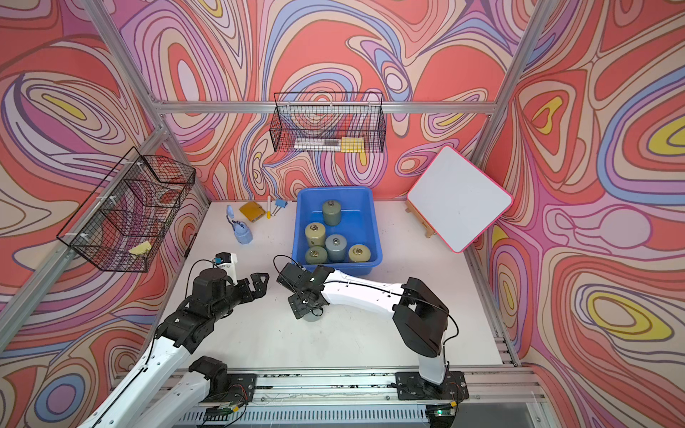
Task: Take the tea canister out of the basket
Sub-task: Place the tea canister at the center of the board.
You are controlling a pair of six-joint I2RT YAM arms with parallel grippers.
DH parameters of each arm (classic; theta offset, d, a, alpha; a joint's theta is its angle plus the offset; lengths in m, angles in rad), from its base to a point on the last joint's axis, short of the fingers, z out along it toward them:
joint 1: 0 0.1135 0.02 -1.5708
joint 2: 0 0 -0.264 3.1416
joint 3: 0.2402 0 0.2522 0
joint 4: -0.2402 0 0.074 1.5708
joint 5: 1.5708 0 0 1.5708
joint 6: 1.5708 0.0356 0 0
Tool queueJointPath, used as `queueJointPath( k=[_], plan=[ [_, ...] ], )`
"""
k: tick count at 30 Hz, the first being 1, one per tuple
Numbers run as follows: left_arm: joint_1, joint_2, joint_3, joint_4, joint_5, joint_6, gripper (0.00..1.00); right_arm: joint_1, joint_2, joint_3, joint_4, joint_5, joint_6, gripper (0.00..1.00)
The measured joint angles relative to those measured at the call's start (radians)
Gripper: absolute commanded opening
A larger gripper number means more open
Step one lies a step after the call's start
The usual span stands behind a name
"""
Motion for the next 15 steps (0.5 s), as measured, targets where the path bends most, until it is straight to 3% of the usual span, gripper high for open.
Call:
queueJointPath(
  k=[15],
  plan=[
    [0.000, -0.010, -0.009, -0.018, -0.014, 0.007, 0.99, 0.022, 0.038, -0.006, 0.027, -0.011, 0.011, 0.68]
  ],
)
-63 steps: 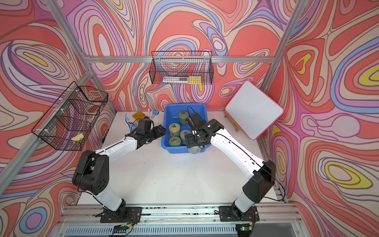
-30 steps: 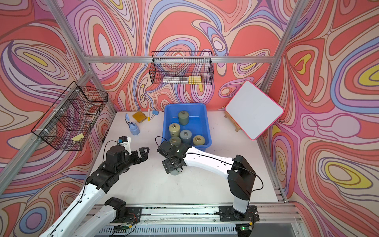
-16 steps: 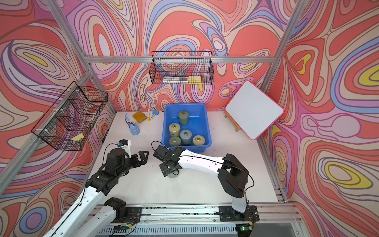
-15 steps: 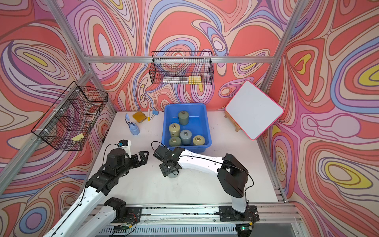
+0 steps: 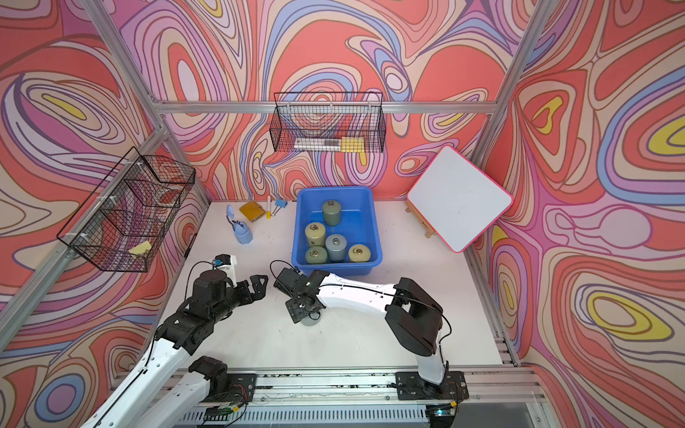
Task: Take the tea canister out of the basket
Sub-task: Place the tea canister at the center of the board.
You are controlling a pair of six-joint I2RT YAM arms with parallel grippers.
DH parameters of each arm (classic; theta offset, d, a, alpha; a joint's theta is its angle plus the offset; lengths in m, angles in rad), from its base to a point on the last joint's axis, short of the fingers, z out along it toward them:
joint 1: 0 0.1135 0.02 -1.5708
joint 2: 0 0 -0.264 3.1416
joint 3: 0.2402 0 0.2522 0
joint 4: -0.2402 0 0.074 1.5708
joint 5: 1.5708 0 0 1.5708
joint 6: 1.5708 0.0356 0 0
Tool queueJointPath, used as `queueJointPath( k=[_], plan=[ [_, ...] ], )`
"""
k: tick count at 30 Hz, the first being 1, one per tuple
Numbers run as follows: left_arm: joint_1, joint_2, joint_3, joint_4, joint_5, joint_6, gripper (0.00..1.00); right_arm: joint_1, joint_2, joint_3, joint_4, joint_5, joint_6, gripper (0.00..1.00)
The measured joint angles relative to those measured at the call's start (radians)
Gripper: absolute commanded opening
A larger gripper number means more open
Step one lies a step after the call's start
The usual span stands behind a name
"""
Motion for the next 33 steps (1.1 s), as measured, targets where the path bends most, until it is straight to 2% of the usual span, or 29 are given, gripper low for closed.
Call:
queueJointPath(
  k=[8, 10, 13, 24, 33],
  plan=[
    [0.000, -0.006, 0.000, -0.002, -0.011, 0.009, 0.99, 0.003, 0.011, 0.002, 0.000, 0.000, 0.000, 0.84],
    [0.000, -0.019, 0.000, -0.007, -0.015, 0.013, 0.99, 0.003, 0.014, 0.005, -0.001, 0.001, 0.000, 0.93],
    [0.000, -0.041, 0.000, -0.014, -0.019, 0.016, 0.99, 0.003, 0.016, 0.011, 0.002, 0.001, 0.002, 0.98],
    [0.000, -0.072, -0.002, -0.011, -0.020, 0.041, 0.99, 0.003, 0.012, 0.046, -0.010, 0.001, 0.003, 0.98],
    [0.000, -0.054, -0.048, 0.140, -0.010, 0.090, 0.99, 0.002, -0.103, 0.140, -0.065, 0.033, -0.029, 0.98]
  ],
)
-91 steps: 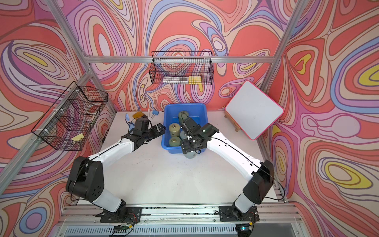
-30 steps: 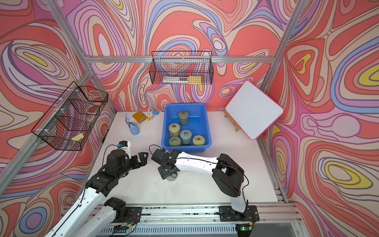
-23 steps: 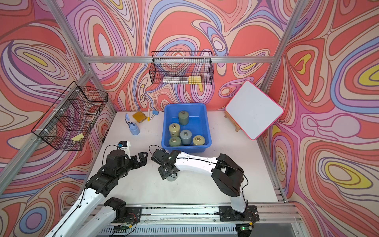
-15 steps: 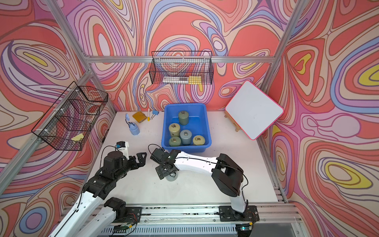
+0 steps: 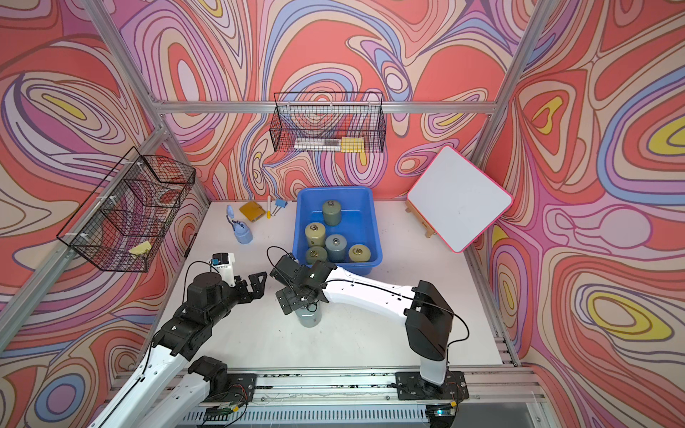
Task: Take the tea canister out of the basket
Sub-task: Place the tea canister at the center of the board, then pick up the tea canister from the basket.
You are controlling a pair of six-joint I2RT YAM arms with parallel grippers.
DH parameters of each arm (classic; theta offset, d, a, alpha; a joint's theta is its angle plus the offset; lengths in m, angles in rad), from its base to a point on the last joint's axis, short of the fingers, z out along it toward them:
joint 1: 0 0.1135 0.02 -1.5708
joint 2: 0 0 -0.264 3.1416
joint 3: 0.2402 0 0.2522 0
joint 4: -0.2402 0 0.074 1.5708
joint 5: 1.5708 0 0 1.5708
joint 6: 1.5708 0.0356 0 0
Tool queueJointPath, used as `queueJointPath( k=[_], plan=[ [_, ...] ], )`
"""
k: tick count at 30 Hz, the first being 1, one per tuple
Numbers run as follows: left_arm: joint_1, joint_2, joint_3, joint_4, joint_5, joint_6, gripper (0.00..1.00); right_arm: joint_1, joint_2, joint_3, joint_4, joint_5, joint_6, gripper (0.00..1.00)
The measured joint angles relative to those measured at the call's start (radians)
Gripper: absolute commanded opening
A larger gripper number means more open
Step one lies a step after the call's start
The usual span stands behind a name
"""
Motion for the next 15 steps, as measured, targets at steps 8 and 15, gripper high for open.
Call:
queueJointPath(
  k=[8, 15],
  plan=[
    [0.000, 0.056, -0.157, 0.230, 0.058, 0.008, 0.99, -0.116, -0.040, 0.104, -0.073, 0.043, -0.066, 0.98],
    [0.000, 0.079, -0.182, 0.295, 0.097, 0.029, 0.99, -0.340, -0.039, 0.127, -0.093, 0.033, -0.115, 0.97]
  ],
)
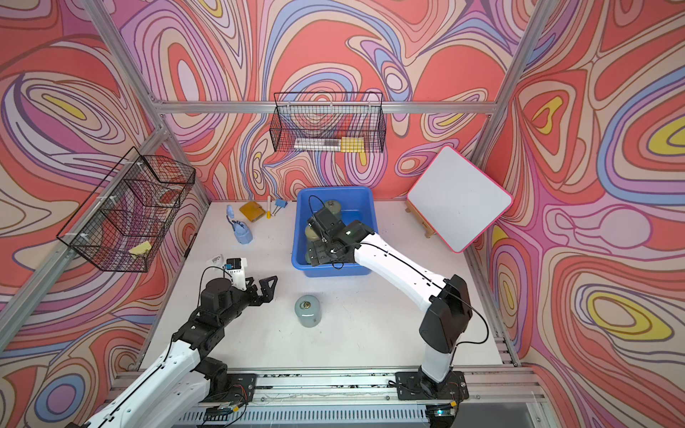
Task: Take the tea canister out of the basket
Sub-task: Pick up the tea canister from the basket.
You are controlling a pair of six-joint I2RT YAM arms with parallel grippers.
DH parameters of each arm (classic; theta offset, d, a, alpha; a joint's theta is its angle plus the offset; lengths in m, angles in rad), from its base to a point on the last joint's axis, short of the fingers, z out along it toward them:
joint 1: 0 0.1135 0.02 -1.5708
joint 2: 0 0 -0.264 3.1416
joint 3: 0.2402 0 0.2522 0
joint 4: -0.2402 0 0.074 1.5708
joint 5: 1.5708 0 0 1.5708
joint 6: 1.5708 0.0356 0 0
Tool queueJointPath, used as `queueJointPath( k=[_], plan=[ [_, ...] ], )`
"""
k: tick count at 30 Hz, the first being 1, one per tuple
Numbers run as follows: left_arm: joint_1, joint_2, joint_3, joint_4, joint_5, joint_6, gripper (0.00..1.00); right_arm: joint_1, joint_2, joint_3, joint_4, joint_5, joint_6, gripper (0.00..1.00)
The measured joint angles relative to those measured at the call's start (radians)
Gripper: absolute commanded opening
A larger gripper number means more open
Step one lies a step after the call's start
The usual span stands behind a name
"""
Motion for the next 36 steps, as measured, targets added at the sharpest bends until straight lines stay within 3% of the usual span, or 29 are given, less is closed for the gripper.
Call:
queueJointPath(
  k=[11, 36],
  plan=[
    [0.000, 0.000, 0.000, 0.000, -0.006, 0.020, 0.99, -0.129, 0.217, 0.154, -0.009, -0.029, -0.068, 0.98],
    [0.000, -0.020, 0.000, -0.002, -0.035, 0.038, 0.99, -0.173, 0.451, 0.339, -0.022, -0.068, -0.097, 0.98]
  ],
)
